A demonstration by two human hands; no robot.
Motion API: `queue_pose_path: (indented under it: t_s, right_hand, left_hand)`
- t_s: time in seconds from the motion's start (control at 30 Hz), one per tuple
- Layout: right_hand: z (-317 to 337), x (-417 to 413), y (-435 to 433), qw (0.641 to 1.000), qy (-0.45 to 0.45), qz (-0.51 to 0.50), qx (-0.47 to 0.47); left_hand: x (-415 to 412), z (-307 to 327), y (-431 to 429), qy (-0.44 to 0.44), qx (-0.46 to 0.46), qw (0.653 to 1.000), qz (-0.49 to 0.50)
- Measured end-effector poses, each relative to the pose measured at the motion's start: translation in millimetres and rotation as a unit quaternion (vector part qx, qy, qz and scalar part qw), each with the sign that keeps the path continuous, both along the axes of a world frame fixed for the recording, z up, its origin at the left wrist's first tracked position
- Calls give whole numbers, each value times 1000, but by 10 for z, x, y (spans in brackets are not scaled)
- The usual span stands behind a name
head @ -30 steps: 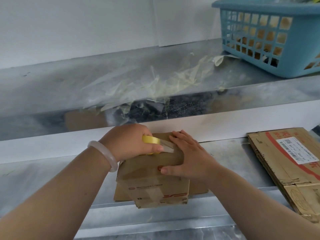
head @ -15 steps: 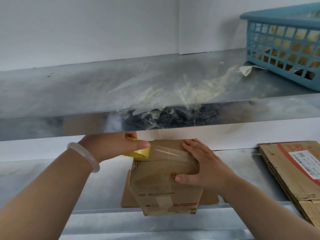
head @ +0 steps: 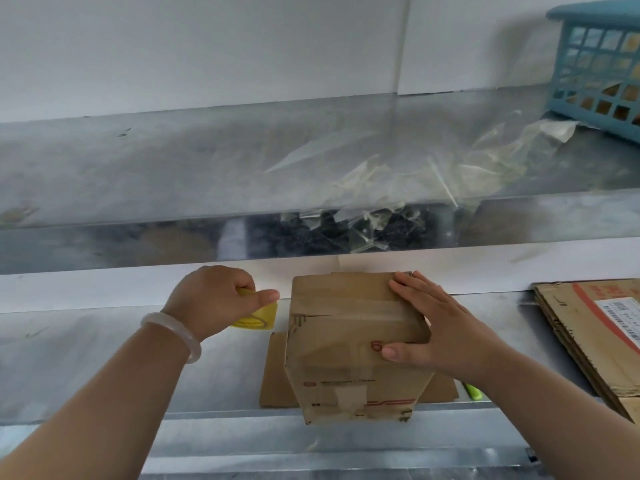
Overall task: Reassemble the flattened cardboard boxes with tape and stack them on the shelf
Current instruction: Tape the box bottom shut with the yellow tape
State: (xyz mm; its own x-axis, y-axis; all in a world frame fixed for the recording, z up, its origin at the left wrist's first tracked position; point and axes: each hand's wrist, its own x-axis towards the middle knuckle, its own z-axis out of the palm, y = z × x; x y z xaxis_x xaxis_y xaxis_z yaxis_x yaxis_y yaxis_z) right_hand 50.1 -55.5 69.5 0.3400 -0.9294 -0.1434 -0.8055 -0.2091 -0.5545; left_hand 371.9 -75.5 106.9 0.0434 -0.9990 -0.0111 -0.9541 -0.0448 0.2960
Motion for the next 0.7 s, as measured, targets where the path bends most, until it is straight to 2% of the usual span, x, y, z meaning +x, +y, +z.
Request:
queue_pose_path:
  t_s: [0.27, 0.53, 0.7]
  right_hand:
    - [-42, -1, -2, 1000, 1, -7, -8]
    - [-67, 4, -15, 1000, 9, -4, -21]
    - [-75, -5, -5, 998, 51, 18, -44]
  left_hand:
    - [76, -357, -6, 71, 32, 997, -10]
    - [114, -621, -34, 214, 43, 976, -12]
    - [36, -811, 16, 227, 38, 973, -4]
